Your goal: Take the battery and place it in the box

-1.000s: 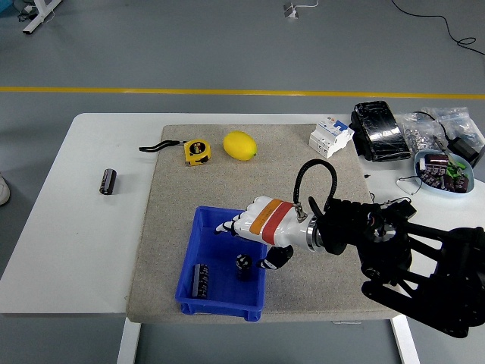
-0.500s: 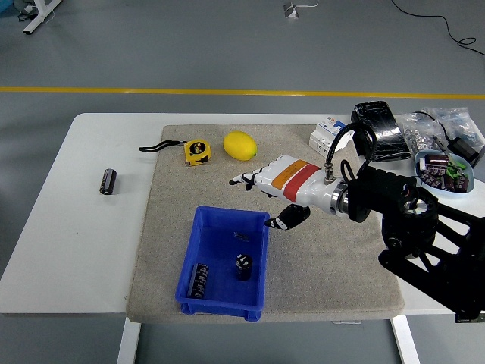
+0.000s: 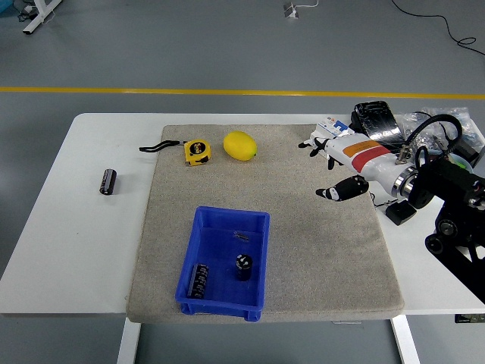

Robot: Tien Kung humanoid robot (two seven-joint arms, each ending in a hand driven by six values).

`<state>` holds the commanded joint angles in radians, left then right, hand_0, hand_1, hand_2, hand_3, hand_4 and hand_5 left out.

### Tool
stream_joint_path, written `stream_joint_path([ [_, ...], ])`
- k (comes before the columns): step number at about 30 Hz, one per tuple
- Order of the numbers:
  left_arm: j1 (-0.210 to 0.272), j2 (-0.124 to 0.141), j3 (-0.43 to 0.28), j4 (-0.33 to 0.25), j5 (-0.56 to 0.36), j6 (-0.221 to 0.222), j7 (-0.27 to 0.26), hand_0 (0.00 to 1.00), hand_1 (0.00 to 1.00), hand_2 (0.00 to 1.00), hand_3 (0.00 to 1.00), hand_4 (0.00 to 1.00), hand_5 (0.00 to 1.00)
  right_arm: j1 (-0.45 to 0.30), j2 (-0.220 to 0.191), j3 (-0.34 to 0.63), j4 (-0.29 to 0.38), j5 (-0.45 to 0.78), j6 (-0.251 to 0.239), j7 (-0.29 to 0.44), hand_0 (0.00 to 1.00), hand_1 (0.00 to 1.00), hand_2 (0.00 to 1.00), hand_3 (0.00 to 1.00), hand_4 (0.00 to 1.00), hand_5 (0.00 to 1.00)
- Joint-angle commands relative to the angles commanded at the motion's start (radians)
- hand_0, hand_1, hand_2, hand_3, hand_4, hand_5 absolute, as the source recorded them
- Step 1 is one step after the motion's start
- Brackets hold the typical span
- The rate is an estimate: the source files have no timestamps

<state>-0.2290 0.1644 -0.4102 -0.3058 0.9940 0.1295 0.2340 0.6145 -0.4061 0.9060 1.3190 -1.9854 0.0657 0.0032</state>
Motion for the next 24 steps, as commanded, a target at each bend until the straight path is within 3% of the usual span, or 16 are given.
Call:
stream_joint_path([
  [8, 0.004, -0.002, -0.003, 0.000, 0.008, -0.001, 0.000, 0.669, 0.627, 0.651, 0.636, 0.653, 0.683, -0.085, -0.009, 0.115, -0.094, 0.162, -0.118, 0.020, 0.431, 0.464, 0.715, 0.851, 0.871, 0.127],
  [9, 0.003, -0.003, -0.003, 0.000, 0.008, -0.001, -0.001, 0.669, 0.630, 0.651, 0.636, 0.653, 0.682, -0.096, -0.009, 0.125, -0.102, 0.186, -0.133, 0.023, 0.426, 0.467, 0.706, 0.850, 0.872, 0.172],
  [14, 0.002, -0.006, -0.003, 0.001, 0.010, 0.002, 0.000, 0.669, 0.630, 0.651, 0.636, 0.653, 0.682, -0.154, 0.007, 0.161, -0.134, 0.390, -0.212, 0.067, 0.426, 0.467, 0.706, 0.850, 0.872, 0.172],
  [18, 0.002, -0.007, -0.008, 0.000, 0.018, 0.001, 0.003, 0.670, 0.628, 0.651, 0.636, 0.654, 0.685, -0.197, 0.024, 0.170, -0.146, 0.558, -0.242, 0.107, 0.432, 0.476, 0.708, 0.849, 0.889, 0.207],
  [24, -0.001, -0.008, -0.007, -0.001, 0.021, -0.002, 0.003, 0.670, 0.630, 0.649, 0.636, 0.653, 0.683, -0.268, 0.060, 0.190, -0.144, 0.796, -0.245, 0.159, 0.458, 0.483, 0.706, 0.843, 0.898, 0.226],
])
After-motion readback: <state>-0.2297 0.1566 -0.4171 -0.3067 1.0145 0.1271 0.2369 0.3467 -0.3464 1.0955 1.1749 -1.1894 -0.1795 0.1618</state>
